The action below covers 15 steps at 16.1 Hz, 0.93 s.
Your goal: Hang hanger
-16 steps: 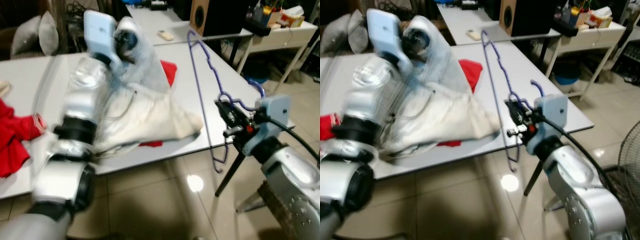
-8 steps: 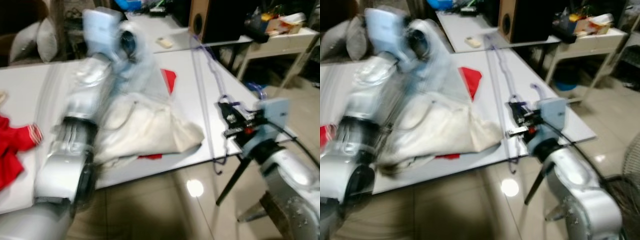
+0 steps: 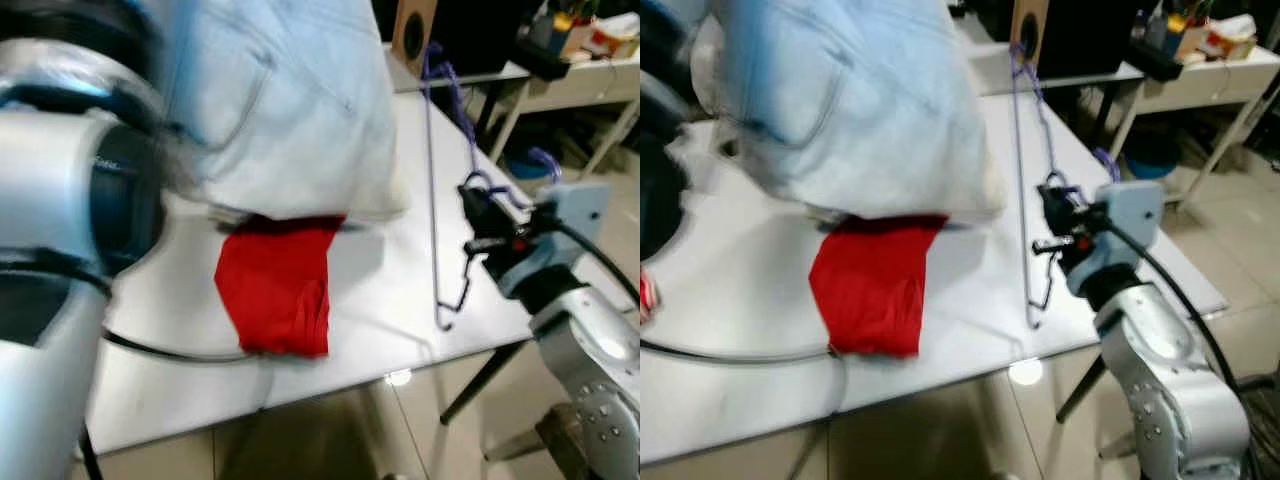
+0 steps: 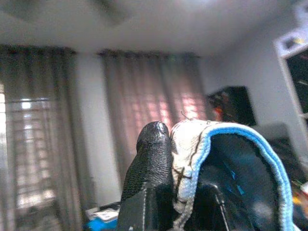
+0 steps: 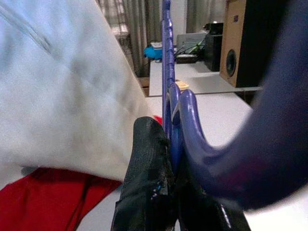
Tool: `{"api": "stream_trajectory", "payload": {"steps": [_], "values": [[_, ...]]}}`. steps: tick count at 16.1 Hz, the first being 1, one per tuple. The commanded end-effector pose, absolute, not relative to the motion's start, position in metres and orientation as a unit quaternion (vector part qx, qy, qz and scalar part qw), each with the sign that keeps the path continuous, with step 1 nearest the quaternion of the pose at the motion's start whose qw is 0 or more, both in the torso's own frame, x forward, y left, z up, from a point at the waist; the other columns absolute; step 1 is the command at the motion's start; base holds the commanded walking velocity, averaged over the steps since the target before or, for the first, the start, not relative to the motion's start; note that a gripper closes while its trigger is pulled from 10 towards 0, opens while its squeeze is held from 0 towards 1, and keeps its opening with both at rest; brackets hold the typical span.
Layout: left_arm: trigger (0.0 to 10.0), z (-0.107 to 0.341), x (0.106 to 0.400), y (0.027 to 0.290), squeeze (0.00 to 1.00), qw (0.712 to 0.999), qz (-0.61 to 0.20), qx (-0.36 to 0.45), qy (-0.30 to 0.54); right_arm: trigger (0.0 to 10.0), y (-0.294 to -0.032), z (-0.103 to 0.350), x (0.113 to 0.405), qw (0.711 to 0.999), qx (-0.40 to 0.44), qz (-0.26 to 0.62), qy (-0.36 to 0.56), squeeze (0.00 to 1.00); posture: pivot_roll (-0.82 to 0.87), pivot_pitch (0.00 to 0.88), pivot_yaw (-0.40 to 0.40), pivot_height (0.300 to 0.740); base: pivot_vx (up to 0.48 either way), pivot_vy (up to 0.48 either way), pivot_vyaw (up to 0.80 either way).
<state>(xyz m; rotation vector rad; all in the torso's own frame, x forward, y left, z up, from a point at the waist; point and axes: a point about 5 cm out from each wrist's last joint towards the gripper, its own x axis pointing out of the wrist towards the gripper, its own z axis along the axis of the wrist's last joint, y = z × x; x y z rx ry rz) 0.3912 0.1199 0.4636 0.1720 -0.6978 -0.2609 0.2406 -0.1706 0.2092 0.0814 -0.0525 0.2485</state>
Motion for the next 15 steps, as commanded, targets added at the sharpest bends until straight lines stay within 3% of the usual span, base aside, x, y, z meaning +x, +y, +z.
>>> {"api": "stream_trajectory", "payload": {"steps": [1,2,4,5,7,11,13,14,15], "values": [[10.0,0.45,0.395,0.131,0.0,0.931,-0.121,0.094,-0.332,10.0,-0.166,0.214,0.239,0.99,0.038,0.13,-0.041,0.0,-0.08,0.0,0.038,0.74,0.326,0.0,0.0],[10.0,0.391,0.412,0.123,0.0,0.947,-0.151,0.11,-0.262,10.0,-0.165,0.213,0.238,0.99,0.039,0.131,-0.04,0.0,-0.08,0.0,0.037,0.74,0.0,0.0,0.0],[10.0,0.321,0.419,0.115,0.0,0.959,-0.18,0.121,-0.182,10.0,-0.166,0.212,0.236,0.99,0.039,0.13,-0.038,0.0,-0.08,0.0,0.032,0.74,0.0,0.0,0.0],[10.0,0.309,0.419,0.114,0.0,0.96,-0.184,0.123,-0.169,10.0,-0.167,0.212,0.236,0.99,0.039,0.129,-0.038,0.0,-0.08,0.0,0.029,0.74,0.0,0.0,0.0],[10.0,0.245,0.411,0.109,0.0,0.963,-0.212,0.13,-0.101,10.0,-0.168,0.212,0.236,0.99,0.037,0.13,-0.033,0.0,-0.07,0.003,0.025,0.74,0.0,0.0,0.0],[10.0,0.203,0.389,0.109,0.0,0.953,-0.274,0.129,-0.034,10.0,-0.165,0.209,0.236,0.99,0.037,0.131,-0.029,0.0,-0.07,0.002,0.025,0.74,0.0,0.0,0.0],[10.0,0.181,0.37,0.121,0.31,0.932,-0.328,0.154,0.035,10.0,-0.164,0.21,0.237,0.99,0.04,0.133,-0.031,0.0,-0.07,0.0,0.029,0.74,0.0,0.0,0.0],[10.0,0.168,0.355,0.126,1.0,0.905,-0.383,0.165,0.084,10.0,-0.163,0.212,0.241,0.989,0.038,0.14,-0.036,0.0,-0.06,0.0,0.028,0.74,0.0,0.0,0.0],[10.0,0.164,0.35,0.126,1.0,0.895,-0.403,0.165,0.098,10.0,-0.162,0.213,0.242,0.988,0.037,0.144,-0.038,0.0,-0.06,0.0,0.028,0.74,0.0,0.0,0.0]]}}
